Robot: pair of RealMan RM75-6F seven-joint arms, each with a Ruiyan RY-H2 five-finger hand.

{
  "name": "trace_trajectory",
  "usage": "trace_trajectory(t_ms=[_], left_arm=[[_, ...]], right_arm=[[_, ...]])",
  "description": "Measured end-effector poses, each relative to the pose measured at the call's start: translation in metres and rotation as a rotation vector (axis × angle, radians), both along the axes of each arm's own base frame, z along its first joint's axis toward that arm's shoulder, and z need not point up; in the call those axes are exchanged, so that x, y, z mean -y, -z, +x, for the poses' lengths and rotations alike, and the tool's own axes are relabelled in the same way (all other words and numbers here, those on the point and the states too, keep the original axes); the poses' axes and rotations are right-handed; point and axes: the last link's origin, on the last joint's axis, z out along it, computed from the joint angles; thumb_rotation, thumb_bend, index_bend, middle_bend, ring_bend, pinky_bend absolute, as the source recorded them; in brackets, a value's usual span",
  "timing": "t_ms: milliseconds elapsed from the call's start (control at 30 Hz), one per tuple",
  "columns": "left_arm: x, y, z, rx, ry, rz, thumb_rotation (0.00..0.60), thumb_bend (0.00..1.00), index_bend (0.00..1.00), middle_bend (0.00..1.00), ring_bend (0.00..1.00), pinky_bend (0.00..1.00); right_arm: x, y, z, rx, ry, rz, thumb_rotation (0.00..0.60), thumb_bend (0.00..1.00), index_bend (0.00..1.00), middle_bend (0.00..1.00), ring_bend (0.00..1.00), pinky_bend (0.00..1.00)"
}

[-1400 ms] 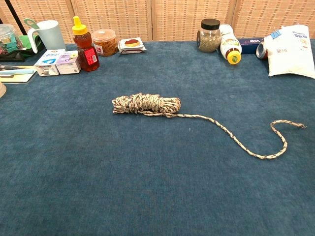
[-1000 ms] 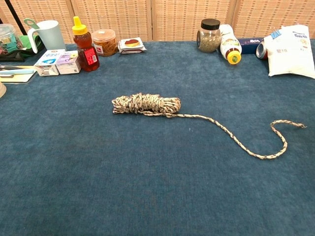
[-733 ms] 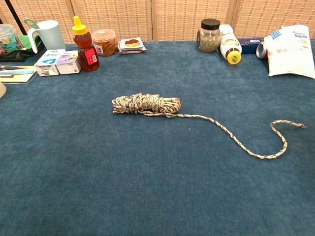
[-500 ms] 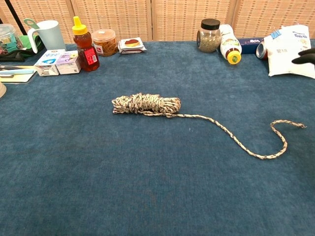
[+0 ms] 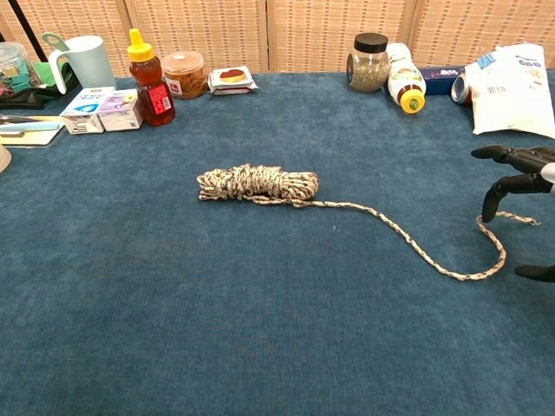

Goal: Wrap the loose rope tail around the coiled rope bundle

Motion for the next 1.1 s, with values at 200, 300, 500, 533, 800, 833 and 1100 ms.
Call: trace_trajectory(t_ms=[200,300,500,533,800,833,1100], left_arm=[[0.000,0.000,0.000,0.001,0.000,0.000,0.600,0.01,0.00,0.00,0.00,0.00],[0.000,0.000,0.000,0.001,-0.001,-0.001,0.600,0.01,0.00,0.00,0.00,0.00],[0.001,0.000,0.000,0.002,0.000,-0.006,0.600,0.01,0.00,0.00,0.00,0.00],[0.001,0.000,0.000,0.003,-0.001,-0.005,0.600,0.01,0.00,0.00,0.00,0.00],[0.001,0.000,0.000,0.003,0.000,-0.007,0.600,0.01,0.00,0.00,0.00,0.00],[0.001,0.000,0.000,0.004,0.000,-0.007,0.600,0.01,0.00,0.00,0.00,0.00],[0.001,0.000,-0.001,0.006,-0.002,-0.008,0.600,0.01,0.00,0.00,0.00,0.00]], right_arm=[[0.000,0.008,0.001,-0.007,-0.007,0.026,0.600,0.31,0.43,0.00,0.00,0.00],[0.000,0.011,0.002,-0.008,-0.015,0.031,0.600,0.32,0.43,0.00,0.00,0.00],[0.000,0.022,0.001,-0.029,-0.024,0.068,0.600,0.36,0.45,0.00,0.00,0.00],[0.000,0.023,0.002,-0.030,-0.026,0.071,0.600,0.37,0.46,0.00,0.00,0.00],[0.000,0.028,0.004,-0.034,-0.040,0.075,0.600,0.37,0.47,0.00,0.00,0.00],[0.000,0.029,0.004,-0.036,-0.040,0.076,0.600,0.37,0.47,0.00,0.00,0.00],[0.001,0.033,0.002,-0.061,-0.039,0.078,0.600,0.38,0.49,0.00,0.00,0.00]])
